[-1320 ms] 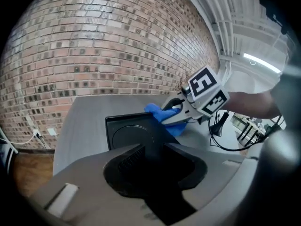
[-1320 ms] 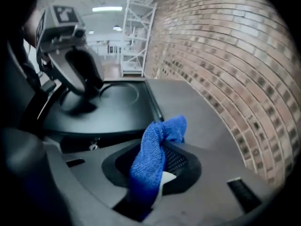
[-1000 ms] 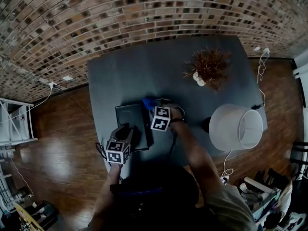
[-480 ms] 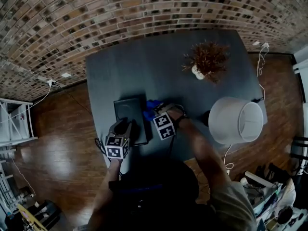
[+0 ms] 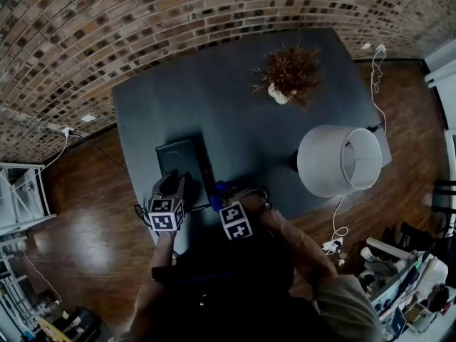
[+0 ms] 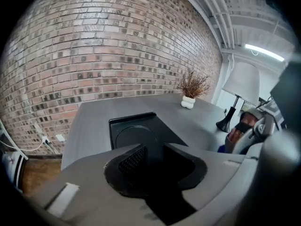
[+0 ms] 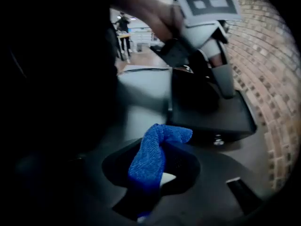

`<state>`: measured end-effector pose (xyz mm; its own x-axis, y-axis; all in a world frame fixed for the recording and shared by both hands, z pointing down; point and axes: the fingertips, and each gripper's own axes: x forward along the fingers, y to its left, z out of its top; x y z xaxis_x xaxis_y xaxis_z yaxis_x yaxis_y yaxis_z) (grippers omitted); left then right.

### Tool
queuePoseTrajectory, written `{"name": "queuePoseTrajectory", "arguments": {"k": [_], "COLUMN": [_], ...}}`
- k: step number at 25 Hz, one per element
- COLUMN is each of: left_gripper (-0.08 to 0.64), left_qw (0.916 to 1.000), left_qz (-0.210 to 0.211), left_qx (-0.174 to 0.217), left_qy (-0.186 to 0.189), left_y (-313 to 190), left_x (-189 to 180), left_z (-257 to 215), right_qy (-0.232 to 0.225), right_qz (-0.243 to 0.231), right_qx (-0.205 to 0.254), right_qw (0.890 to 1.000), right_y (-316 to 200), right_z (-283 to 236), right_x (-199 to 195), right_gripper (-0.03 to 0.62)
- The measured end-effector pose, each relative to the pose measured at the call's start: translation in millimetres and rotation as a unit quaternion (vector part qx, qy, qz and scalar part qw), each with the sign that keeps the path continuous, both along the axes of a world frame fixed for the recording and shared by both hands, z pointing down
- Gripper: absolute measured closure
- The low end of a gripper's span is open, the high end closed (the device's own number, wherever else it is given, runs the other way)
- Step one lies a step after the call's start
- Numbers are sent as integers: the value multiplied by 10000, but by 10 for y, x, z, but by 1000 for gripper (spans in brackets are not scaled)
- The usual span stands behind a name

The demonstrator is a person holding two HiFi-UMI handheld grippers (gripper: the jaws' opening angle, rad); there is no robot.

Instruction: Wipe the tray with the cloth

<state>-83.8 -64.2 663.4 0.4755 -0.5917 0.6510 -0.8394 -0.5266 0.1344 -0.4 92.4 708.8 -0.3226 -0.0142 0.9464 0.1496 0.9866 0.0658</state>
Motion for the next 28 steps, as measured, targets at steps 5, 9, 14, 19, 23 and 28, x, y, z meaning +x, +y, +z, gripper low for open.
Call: {"name": "queuePoseTrajectory", "arguments": {"k": [5,9,14,19,23,28], "left_gripper": [437,437,436,436,436,436], "left_qw": [10000,10000,9999,9999,9998,9998], "left_qz": [4,-41,-90,-67,-89,-127], "left_qx": [34,58,103,143,137,166], "left_qy": [7,-26,-47,-45,-89,-72], "left_y": [0,-4,-12,-7,23,-2], "left_x": [4,2,7,22,4,77], "left_z": [-1,6,-5,1,14,24], "right_qy": [-418,-275,-223,-20,170,184], "right_qz": [2172,1603,217,2178,1980,1003], "right_qx": [657,809,-34,761,1289,434], "right_qw": [9730,9834,9995,9730,9715,9938], "right_y": [-859,-808,307,-673,-1074,-302], "right_z": [-88,-155,-194,5,161,156], "right_x": [293,20,-23,461,207,54], "right_gripper": [477,476,477,476,474,476]}}
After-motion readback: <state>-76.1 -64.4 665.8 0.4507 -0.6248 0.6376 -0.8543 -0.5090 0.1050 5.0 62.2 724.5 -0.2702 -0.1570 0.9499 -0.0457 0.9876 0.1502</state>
